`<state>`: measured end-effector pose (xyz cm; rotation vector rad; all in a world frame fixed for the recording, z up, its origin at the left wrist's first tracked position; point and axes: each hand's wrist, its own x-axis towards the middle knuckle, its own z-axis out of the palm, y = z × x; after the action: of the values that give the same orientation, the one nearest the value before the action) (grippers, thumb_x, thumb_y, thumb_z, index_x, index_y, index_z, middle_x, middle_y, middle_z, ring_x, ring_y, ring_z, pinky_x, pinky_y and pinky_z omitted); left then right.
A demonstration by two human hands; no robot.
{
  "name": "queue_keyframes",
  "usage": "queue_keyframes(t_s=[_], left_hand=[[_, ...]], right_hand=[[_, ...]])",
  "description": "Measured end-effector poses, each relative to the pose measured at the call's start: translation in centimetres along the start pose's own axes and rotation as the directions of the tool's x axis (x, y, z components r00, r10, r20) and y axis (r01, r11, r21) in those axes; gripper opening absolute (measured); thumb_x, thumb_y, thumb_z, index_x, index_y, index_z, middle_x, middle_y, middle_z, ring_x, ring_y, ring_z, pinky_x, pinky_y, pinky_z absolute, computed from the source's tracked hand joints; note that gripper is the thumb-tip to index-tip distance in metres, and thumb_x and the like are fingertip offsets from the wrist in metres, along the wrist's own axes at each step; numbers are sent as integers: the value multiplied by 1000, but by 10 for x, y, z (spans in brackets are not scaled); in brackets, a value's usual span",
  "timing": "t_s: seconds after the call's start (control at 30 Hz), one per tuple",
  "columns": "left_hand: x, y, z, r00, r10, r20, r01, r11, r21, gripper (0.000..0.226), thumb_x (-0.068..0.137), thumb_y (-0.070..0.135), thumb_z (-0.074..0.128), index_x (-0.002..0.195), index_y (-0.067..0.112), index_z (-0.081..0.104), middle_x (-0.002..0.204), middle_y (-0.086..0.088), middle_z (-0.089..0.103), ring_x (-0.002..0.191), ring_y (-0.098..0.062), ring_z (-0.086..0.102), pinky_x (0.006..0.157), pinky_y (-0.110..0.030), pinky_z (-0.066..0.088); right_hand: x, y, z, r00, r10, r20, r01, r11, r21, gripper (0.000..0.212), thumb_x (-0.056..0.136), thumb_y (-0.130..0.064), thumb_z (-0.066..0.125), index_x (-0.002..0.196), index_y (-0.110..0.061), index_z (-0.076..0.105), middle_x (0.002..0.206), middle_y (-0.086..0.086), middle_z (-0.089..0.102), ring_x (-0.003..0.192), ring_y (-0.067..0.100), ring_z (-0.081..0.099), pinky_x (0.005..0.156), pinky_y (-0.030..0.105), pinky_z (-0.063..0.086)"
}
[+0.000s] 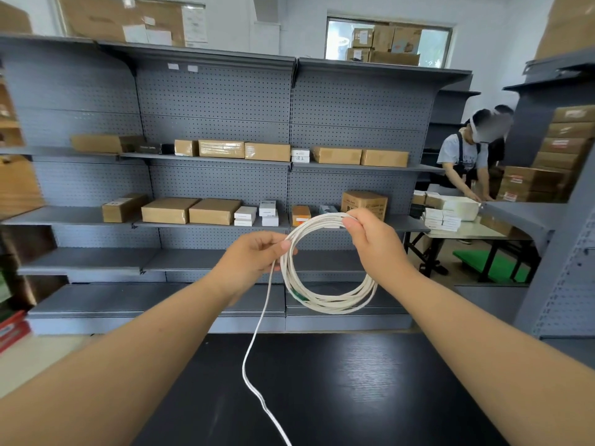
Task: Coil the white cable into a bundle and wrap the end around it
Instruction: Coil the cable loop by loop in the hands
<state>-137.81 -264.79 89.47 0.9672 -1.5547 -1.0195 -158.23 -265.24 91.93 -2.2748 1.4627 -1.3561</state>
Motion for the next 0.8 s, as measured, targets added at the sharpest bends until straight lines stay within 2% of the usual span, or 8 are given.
queue_keyframes(t_s=[0.1,0.23,0.33,0.43,0.53,0.6,0.67,0.8], left_hand=[[0,-5,4,997,21,-75,-18,999,33,24,96,21,48,88,6,66,88,-10,65,83,-19,58,87,-36,50],[-3,-7,15,992,14,-129,-22,998,-65,23,99,25,40,89,13,57,92,-3,69,84,-15,61,79,-27,50],[-3,-9,21,989,-20,-146,-1,990,-144,22,99,30,39,91,17,55,87,-2,69,86,-15,64,83,-30,50],[-2,-11,25,986,15,-167,-22,999,-44,25,98,33,40,89,16,55,77,2,63,84,-14,66,84,-35,48],[-3,-10,30,975,81,-207,-66,995,82,32,99,31,36,102,6,55,70,0,55,63,3,60,65,-17,46],[-3,-8,31,960,159,-231,-108,970,219,33,100,30,33,105,3,53,69,-3,53,51,6,51,53,-11,40],[-2,-7,30,945,221,-241,-138,939,316,33,100,29,32,104,4,52,67,-3,52,49,3,47,51,-13,38],[0,-2,25,931,273,-243,-147,889,434,33,99,31,32,103,4,51,65,-4,53,56,-9,47,58,-27,41]], right_hand=[[0,-1,4,999,0,-40,1,1000,20,17,98,-24,39,91,-15,52,64,-8,45,61,5,41,54,12,30],[-1,-1,8,995,22,-101,-15,997,74,19,98,-24,39,87,-14,50,65,-5,45,62,7,41,57,21,31],[-1,-1,9,990,53,-132,-41,995,92,23,99,-26,37,84,-13,49,63,-6,43,61,9,39,57,25,31],[-3,0,11,985,81,-155,-64,991,114,21,99,-27,36,87,-16,49,64,-8,43,60,7,40,57,23,32],[-5,1,16,978,131,-164,-103,981,166,23,99,-29,35,87,-15,49,64,-5,44,59,12,40,58,32,34],[-6,3,19,971,175,-160,-138,966,218,24,99,-30,36,89,-15,51,64,-4,45,58,15,40,59,35,36],[-7,5,22,968,207,-140,-162,946,281,24,98,-31,35,90,-15,52,64,-4,46,58,15,40,60,36,36],[-10,6,21,975,218,-51,-189,924,333,23,99,-29,34,90,-16,51,69,-4,51,55,12,44,59,33,40]])
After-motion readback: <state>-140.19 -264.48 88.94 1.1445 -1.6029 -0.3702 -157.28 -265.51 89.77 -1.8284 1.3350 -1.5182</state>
